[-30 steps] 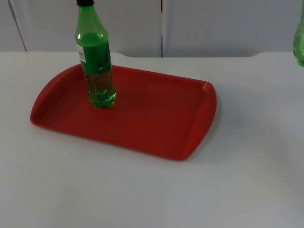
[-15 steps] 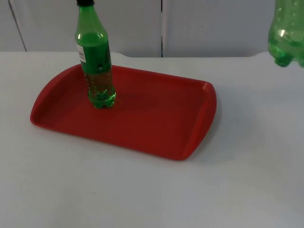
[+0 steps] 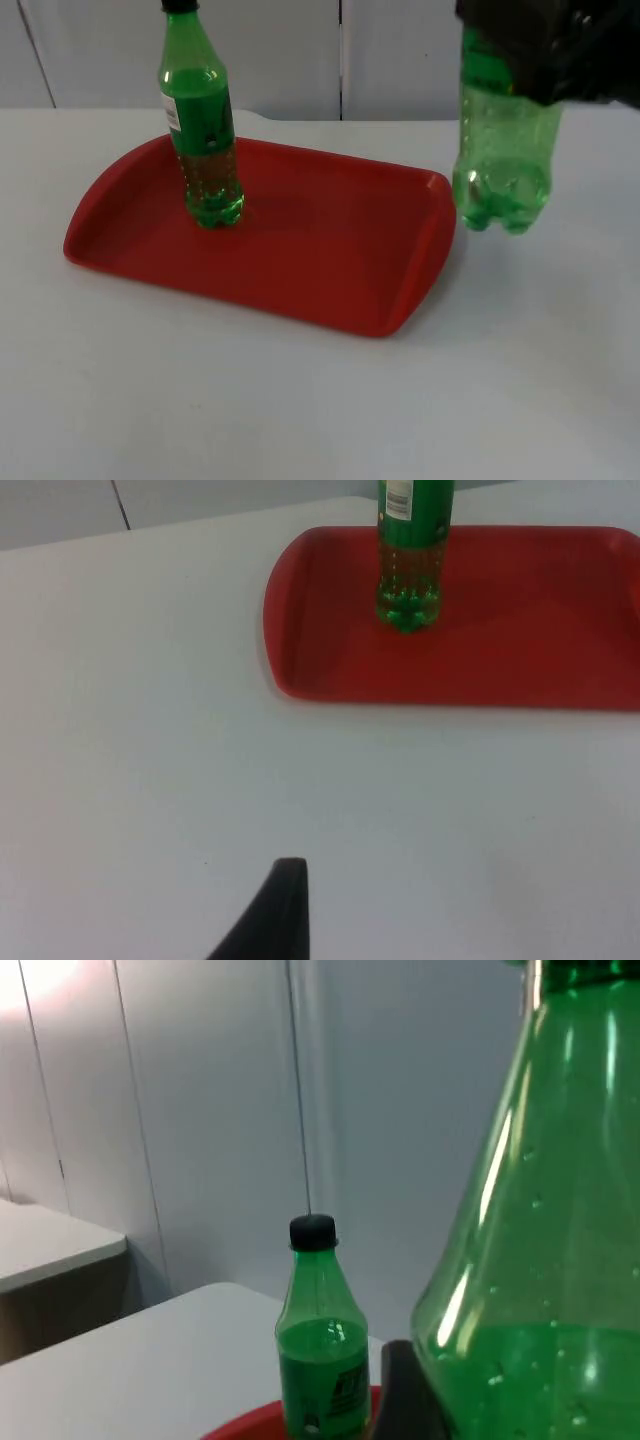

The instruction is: Place the bottle upright on the tray.

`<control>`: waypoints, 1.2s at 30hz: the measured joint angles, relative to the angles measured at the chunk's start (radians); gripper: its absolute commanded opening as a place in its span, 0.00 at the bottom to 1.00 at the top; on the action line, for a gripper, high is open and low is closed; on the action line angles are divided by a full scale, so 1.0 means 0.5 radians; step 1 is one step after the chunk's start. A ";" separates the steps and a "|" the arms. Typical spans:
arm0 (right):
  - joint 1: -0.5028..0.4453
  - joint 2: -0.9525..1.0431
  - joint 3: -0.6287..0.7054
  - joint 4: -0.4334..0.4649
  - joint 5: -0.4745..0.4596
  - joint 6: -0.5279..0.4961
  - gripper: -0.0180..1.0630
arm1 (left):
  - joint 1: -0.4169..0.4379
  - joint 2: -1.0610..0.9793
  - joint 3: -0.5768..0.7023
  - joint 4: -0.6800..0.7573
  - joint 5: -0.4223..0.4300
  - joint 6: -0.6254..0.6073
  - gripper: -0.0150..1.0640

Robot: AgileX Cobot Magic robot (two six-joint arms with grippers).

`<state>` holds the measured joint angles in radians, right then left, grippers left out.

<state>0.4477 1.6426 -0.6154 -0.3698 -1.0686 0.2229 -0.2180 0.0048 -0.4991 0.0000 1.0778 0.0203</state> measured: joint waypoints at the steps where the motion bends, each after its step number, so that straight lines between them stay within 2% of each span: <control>1: 0.000 0.000 0.000 0.000 0.000 0.000 0.02 | 0.000 0.000 0.000 0.000 0.000 0.000 0.99; 5: 0.000 0.254 -0.098 -0.012 -0.213 -0.278 0.02 | 0.000 0.000 0.000 0.000 0.000 0.000 0.99; 9: 0.000 0.418 -0.210 -0.029 -0.226 -0.347 0.02 | 0.000 0.000 0.000 0.000 0.000 0.000 0.99; 16: 0.000 0.703 -0.550 -0.067 -0.230 -0.393 0.02 | 0.000 0.000 0.000 0.000 0.000 0.000 0.99; 29: 0.000 1.193 -1.140 -0.077 -0.249 -0.353 0.02 | 0.000 0.000 0.000 0.000 0.000 0.000 0.99; 36: 0.000 1.493 -1.488 0.033 -0.249 -0.270 0.02 | 0.000 0.000 0.000 0.000 0.000 0.000 0.99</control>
<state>0.4477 2.3888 -1.3594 -0.3534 -1.1931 0.0882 -0.2180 0.0048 -0.4991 0.0000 1.0778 0.0203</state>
